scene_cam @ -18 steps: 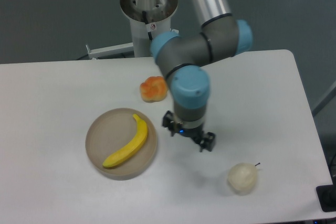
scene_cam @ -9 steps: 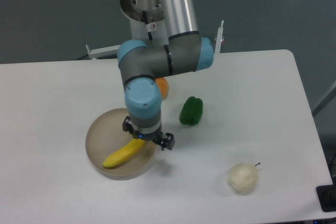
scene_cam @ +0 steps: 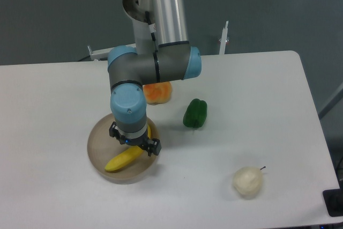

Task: Pick up the banana from the plate
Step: 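Lower the gripper and close it around the banana, then lift the banana up off the plate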

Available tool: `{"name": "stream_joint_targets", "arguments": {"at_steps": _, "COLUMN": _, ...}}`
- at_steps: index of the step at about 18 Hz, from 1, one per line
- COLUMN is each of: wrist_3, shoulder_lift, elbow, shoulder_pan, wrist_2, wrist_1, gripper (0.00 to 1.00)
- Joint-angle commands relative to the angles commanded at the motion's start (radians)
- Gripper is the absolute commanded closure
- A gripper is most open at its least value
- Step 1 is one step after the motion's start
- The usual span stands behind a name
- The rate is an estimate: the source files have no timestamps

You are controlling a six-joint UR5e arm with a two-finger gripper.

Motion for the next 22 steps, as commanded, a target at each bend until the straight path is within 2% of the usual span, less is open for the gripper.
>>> {"name": "stream_joint_targets", "arguments": {"at_steps": 2, "wrist_3": 0.003, "shoulder_lift": 0.0, "elbow": 0.005, "shoulder_pan": -0.009, "wrist_2": 0.0, "wrist_1": 0.0, "gripper": 0.09}}
{"name": "stream_joint_targets", "arguments": {"at_steps": 3, "wrist_3": 0.003, "shoulder_lift": -0.003, "elbow": 0.005, "shoulder_pan": -0.011, "wrist_2": 0.0, "wrist_1": 0.002, "gripper": 0.2}}
{"name": "stream_joint_targets", "arguments": {"at_steps": 4, "wrist_3": 0.003, "shoulder_lift": -0.006, "elbow": 0.006, "shoulder_pan": -0.011, "wrist_2": 0.0, "wrist_1": 0.005, "gripper": 0.39}}
{"name": "stream_joint_targets", "arguments": {"at_steps": 7, "wrist_3": 0.003, "shoulder_lift": -0.009, "elbow": 0.006, "shoulder_pan": -0.011, "wrist_2": 0.002, "wrist_1": 0.006, "gripper": 0.74}}
{"name": "stream_joint_targets", "arguments": {"at_steps": 10, "wrist_3": 0.002, "shoulder_lift": -0.008, "elbow": 0.011, "shoulder_pan": -0.009, "wrist_2": 0.002, "wrist_1": 0.006, "gripper": 1.0}}
{"name": "stream_joint_targets", "arguments": {"at_steps": 15, "wrist_3": 0.006, "shoulder_lift": 0.027, "elbow": 0.029, "shoulder_pan": -0.005, "wrist_2": -0.005, "wrist_1": 0.003, "gripper": 1.0}}
{"name": "stream_joint_targets", "arguments": {"at_steps": 19, "wrist_3": 0.017, "shoulder_lift": 0.09, "elbow": 0.031, "shoulder_pan": 0.021, "wrist_2": -0.009, "wrist_1": 0.003, "gripper": 1.0}}
{"name": "stream_joint_targets", "arguments": {"at_steps": 20, "wrist_3": 0.032, "shoulder_lift": 0.103, "elbow": 0.041, "shoulder_pan": 0.031, "wrist_2": 0.0, "wrist_1": 0.002, "gripper": 1.0}}
{"name": "stream_joint_targets", "arguments": {"at_steps": 22, "wrist_3": 0.148, "shoulder_lift": 0.142, "elbow": 0.057, "shoulder_pan": 0.087, "wrist_2": 0.029, "wrist_1": -0.003, "gripper": 1.0}}
